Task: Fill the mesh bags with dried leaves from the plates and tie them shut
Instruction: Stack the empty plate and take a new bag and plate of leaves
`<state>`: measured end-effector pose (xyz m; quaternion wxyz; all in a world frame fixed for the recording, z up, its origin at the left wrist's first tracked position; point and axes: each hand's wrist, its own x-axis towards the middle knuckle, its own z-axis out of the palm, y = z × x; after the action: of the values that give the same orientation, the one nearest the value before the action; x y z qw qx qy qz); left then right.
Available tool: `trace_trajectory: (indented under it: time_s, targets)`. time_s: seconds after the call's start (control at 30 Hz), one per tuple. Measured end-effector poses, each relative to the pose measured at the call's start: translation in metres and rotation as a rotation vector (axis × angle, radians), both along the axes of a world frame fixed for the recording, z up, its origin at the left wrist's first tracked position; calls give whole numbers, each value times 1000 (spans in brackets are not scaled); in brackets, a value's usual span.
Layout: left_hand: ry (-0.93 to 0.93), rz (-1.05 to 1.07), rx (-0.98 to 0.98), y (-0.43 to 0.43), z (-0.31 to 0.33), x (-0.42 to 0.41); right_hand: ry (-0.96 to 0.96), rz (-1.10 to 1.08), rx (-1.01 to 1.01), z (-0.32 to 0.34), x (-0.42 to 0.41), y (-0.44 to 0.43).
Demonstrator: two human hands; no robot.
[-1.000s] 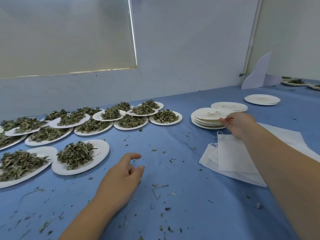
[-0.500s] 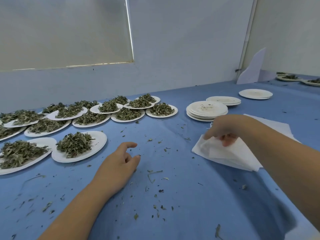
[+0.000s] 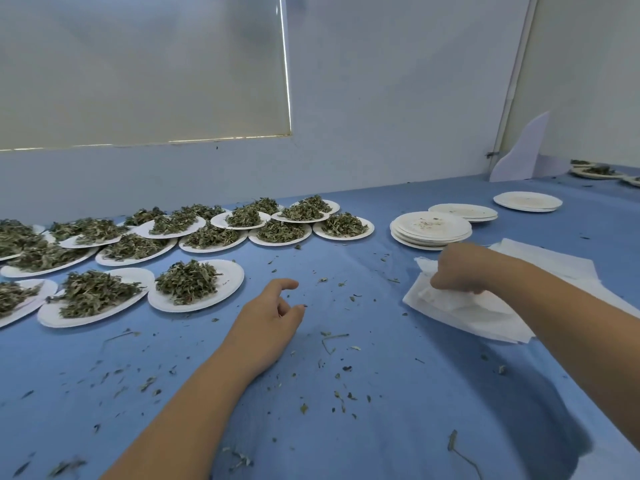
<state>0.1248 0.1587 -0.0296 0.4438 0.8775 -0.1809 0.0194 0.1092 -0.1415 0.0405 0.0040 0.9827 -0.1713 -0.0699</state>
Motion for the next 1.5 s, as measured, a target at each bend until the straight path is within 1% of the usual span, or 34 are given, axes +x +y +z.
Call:
trace_trajectory:
  time_s: [0.07, 0.17, 0.23, 0.3, 0.37, 0.4, 0.47, 0.53, 0.6, 0.67, 0.73, 0.8, 0.87, 0.93, 0.97, 1.03, 1.1, 1.17, 1.2, 1.27, 1.33, 1.43, 1.5]
  targets:
    - [-34, 22, -44, 0, 2, -1, -116, 89, 39, 9, -2, 7]
    - [-172, 87, -140, 3, 13, -4, -278, 252, 211, 27, -12, 29]
    - [-290, 145, -242, 8, 25, -8, -333, 374, 338, 38, -22, 50]
    - [-339, 212, -388, 17, 38, -13, -367, 474, 434, 45, -31, 72]
    - [-242, 280, -556, 31, 51, -15, -418, 565, 511, 51, -36, 94]
    - [-139, 317, -604, 39, 55, -16, -452, 605, 557, 53, -38, 105]
    - [171, 351, -670, 55, 61, -17, -511, 688, 612, 56, -40, 128]
    - [477, 298, -768, 72, 62, -22, -547, 778, 603, 54, -42, 153]
    - [696, 216, -860, 91, 59, -28, -555, 876, 567, 49, -43, 179]
    - [785, 178, -925, 112, 54, -31, -525, 993, 522, 39, -43, 202]
    - [788, 171, -949, 131, 52, -32, -446, 1094, 483, 27, -41, 220]
    - [763, 164, -911, 146, 50, -33, -372, 1157, 459, 15, -38, 233]
    - [692, 182, -854, 157, 44, -32, -333, 1158, 481, 10, -32, 240]
    - [635, 202, -849, 164, 38, -30, -347, 1090, 577, 12, -23, 243]
    - [642, 210, -873, 166, 37, -29, -381, 1040, 648, 13, -18, 245]
    - [706, 210, -909, 169, 34, -25, -484, 945, 795, 18, -8, 250]
    - [810, 156, -901, 171, 34, -21, -589, 879, 909, 24, 1, 258]
    - [902, 86, -929, 174, 34, -18, -683, 850, 973, 29, 8, 267]
    - [930, 65, -982, 176, 34, -18, -726, 840, 990, 30, 11, 273]
    - [960, 55, -1133, 179, 32, -18, -805, 812, 1010, 31, 16, 282]
    - [951, 52, -1297, 183, 31, -20, -847, 794, 999, 28, 20, 290]
    - [883, 58, -1491, 188, 34, -22, -829, 861, 864, 18, 20, 298]
    - [836, 94, -1497, 192, 35, -22, -763, 969, 741, 6, 19, 301]
